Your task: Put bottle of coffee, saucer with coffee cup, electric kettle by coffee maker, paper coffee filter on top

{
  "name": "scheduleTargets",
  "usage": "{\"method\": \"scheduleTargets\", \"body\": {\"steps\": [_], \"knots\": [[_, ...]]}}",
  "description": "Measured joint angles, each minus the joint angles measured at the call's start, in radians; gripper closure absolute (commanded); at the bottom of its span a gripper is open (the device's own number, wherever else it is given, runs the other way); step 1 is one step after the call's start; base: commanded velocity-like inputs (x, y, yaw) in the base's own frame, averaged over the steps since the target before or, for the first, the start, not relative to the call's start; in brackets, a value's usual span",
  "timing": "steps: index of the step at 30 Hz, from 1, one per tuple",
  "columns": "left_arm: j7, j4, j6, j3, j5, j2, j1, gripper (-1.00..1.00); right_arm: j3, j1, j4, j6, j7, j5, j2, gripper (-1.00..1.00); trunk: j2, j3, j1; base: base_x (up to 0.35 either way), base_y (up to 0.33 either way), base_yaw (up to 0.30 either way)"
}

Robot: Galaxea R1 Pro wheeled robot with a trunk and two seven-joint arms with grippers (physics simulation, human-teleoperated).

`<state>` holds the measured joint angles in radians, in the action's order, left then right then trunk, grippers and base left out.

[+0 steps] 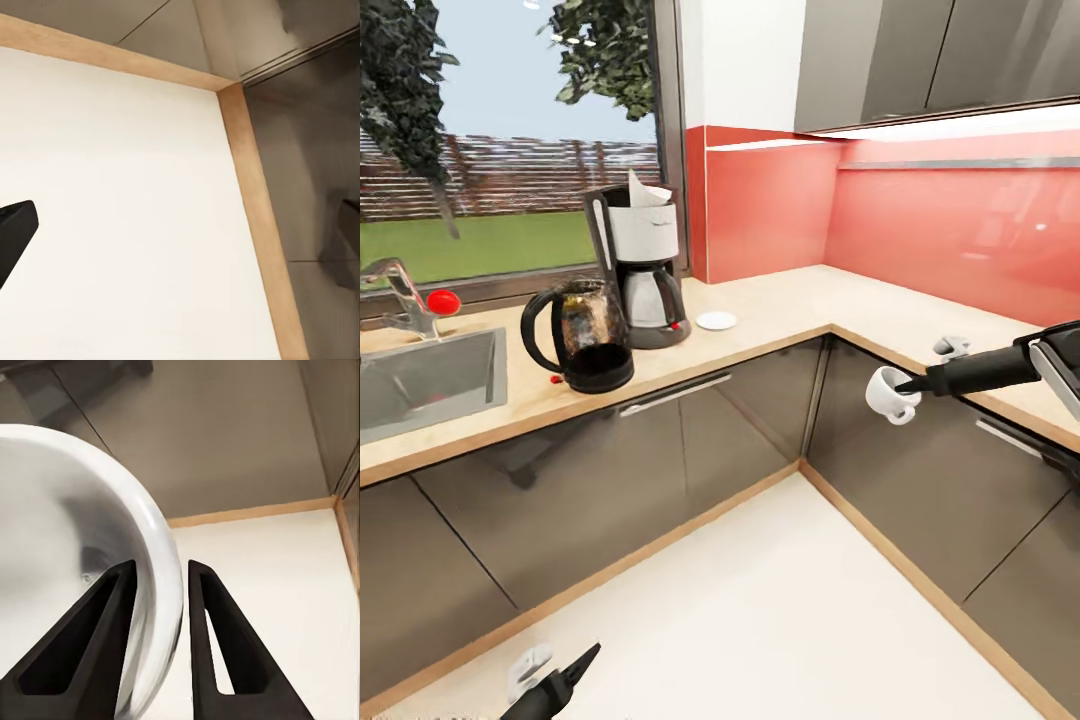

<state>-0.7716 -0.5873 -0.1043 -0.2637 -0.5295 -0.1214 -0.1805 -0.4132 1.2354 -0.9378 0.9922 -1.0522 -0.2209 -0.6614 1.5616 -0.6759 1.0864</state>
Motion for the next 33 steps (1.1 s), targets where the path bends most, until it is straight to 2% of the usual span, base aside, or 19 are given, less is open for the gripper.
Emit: {"method": "scheduleTargets", "body": {"steps": [5, 24, 33], "knots": [[0.0, 0.0, 0.0, -0.001, 0.001, 0.0, 0.0, -1.0, -0.001, 0.0, 0.0, 0.0, 0.0, 0.0, 0.0, 1.0, 0.0, 0.0, 0.0, 0.0, -0.152, 0.234], [0.001, 0.001, 0.002, -0.001, 0.001, 0.0, 0.0, -1.0, -0.001, 0.0, -0.001, -0.001, 0.001, -0.002, 0.001, 1.0, 0.0, 0.0, 0.0, 0.0, -0.009, 0.268], [0.002, 0.002, 0.002, 0.001, 0.0, 0.001, 0.0, -1.0, -0.001, 0.0, -0.001, 0.0, 0.0, -0.001, 0.0, 1.0, 0.0, 0.0, 0.0, 0.0, -0.228, 0.141]]}}
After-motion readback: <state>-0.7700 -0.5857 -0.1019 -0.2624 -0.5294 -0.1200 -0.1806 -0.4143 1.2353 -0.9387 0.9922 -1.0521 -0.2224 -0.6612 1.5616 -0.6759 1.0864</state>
